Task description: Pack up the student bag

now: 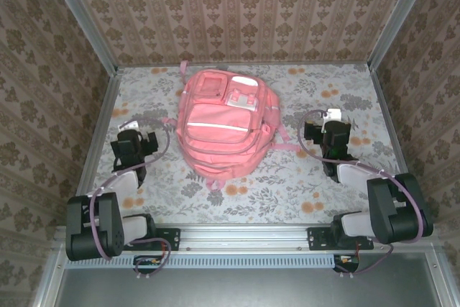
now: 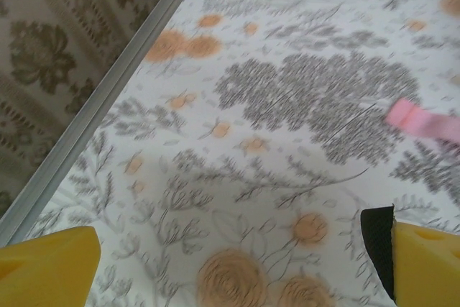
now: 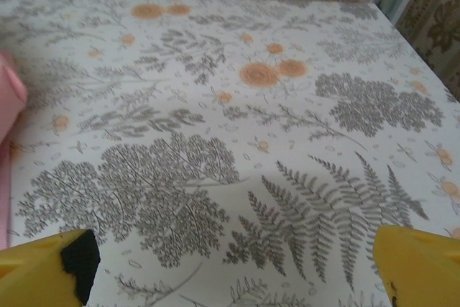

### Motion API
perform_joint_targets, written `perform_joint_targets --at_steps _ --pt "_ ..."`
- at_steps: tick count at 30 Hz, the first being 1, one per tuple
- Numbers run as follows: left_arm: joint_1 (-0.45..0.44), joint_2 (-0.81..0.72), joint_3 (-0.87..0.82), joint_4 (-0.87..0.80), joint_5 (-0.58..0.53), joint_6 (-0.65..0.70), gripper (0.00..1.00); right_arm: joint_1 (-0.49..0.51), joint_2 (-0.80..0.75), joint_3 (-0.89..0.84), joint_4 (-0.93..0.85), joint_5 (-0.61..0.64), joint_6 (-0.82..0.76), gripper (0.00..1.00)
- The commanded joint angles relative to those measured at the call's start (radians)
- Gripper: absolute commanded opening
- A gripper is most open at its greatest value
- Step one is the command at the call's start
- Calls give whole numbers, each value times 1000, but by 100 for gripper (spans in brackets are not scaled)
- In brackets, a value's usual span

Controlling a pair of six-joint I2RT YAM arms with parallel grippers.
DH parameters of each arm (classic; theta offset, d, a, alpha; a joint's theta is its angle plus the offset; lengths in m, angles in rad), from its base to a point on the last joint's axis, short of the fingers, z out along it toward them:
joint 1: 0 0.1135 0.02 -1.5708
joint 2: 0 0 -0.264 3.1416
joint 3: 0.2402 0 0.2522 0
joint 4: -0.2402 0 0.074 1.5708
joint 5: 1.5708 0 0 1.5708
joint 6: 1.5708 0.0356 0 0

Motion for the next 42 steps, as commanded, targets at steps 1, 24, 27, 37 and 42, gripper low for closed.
perform_joint_targets --at_steps 1,24,27,37,42 --pt "4 24 -41 237 107 24 100 -23 24 -29 175 -78 -3 100" --pt "-93 326 37 447 6 81 100 -46 201 -8 283 -129 13 100" --pt "-96 329 36 451 2 83 100 -47 201 -8 282 -131 12 100" --pt "-90 329 40 442 14 81 100 -47 201 -6 281 -131 12 100" --pt "-90 328 41 439 14 82 100 -47 200 -8 281 -131 12 100"
